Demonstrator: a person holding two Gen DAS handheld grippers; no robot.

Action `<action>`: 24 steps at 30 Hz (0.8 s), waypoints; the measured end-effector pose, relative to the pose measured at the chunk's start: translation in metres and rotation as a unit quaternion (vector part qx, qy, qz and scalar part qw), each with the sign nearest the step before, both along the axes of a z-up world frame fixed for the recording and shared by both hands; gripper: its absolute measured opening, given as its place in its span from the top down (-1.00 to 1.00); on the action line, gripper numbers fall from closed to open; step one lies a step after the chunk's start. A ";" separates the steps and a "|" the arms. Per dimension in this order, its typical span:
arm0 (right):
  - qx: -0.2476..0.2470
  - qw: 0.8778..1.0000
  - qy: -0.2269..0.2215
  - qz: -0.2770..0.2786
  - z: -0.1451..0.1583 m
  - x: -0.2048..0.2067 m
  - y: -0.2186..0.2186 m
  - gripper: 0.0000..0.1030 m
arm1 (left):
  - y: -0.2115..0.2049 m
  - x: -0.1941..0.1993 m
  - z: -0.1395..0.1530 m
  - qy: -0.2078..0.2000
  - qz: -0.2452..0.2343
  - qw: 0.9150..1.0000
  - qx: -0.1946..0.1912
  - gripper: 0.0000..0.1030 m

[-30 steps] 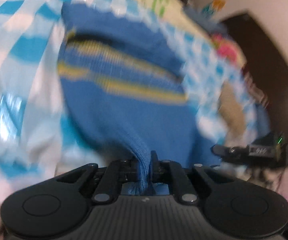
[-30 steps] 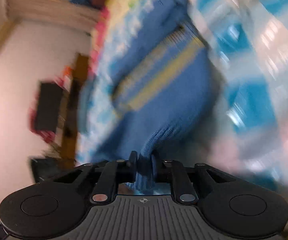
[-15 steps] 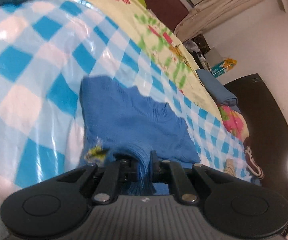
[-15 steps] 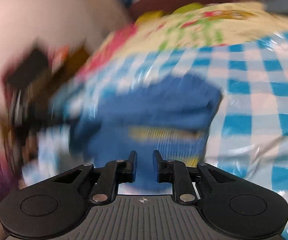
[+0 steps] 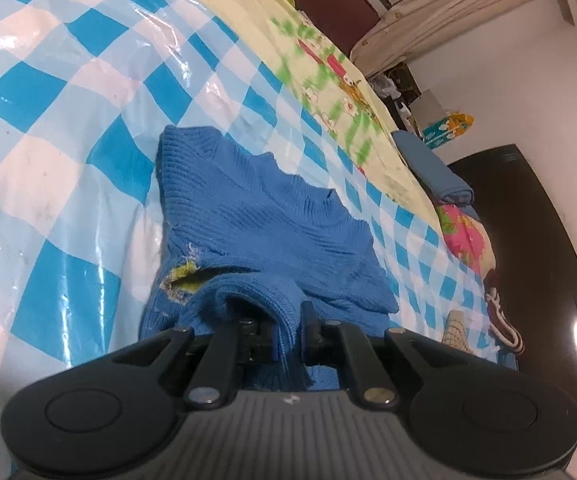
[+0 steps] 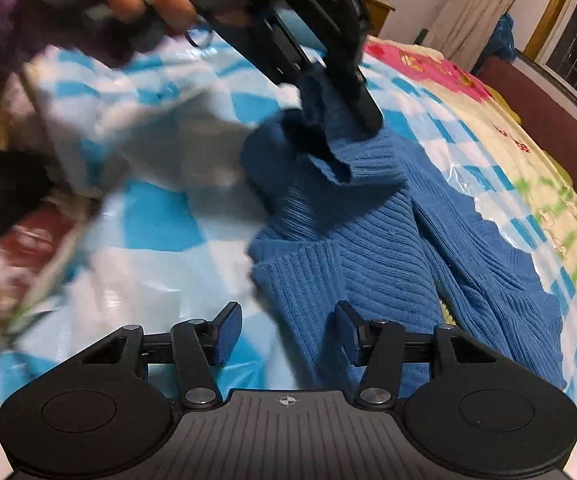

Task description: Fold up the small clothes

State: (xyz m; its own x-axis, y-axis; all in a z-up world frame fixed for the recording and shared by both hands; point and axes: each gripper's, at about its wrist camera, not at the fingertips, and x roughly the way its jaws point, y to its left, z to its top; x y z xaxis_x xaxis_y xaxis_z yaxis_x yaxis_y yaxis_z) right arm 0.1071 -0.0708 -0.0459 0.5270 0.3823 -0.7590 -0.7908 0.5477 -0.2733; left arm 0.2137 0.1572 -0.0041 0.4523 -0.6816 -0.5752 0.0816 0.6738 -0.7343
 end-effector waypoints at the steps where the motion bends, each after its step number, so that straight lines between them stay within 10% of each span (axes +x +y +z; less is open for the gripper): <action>1: 0.008 1.000 0.013 -0.012 -0.001 0.008 -0.001 0.32 | 0.000 0.000 0.000 0.001 -0.004 1.000 0.002 0.72; 4: 0.065 0.994 0.069 -0.060 0.016 0.026 -0.022 0.89 | 0.000 0.003 0.002 0.000 -0.010 1.000 0.001 0.72; 13: 0.278 0.919 0.057 -0.274 0.091 0.109 -0.134 0.94 | -0.002 0.053 0.023 -0.038 0.005 0.999 -0.017 0.72; 24: 0.319 0.834 0.107 -0.437 0.027 0.162 -0.196 0.94 | 0.015 0.097 -0.033 0.050 0.101 0.989 -0.093 0.66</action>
State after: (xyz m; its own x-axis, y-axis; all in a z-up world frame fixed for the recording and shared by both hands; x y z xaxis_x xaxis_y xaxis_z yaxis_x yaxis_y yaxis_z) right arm 0.2695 -0.2664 -0.0192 0.6946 0.2850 -0.6605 -0.0064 0.9205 0.3906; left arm 0.3106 0.1718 -0.0367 0.5377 -0.6807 -0.4976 -0.1210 0.5218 -0.8445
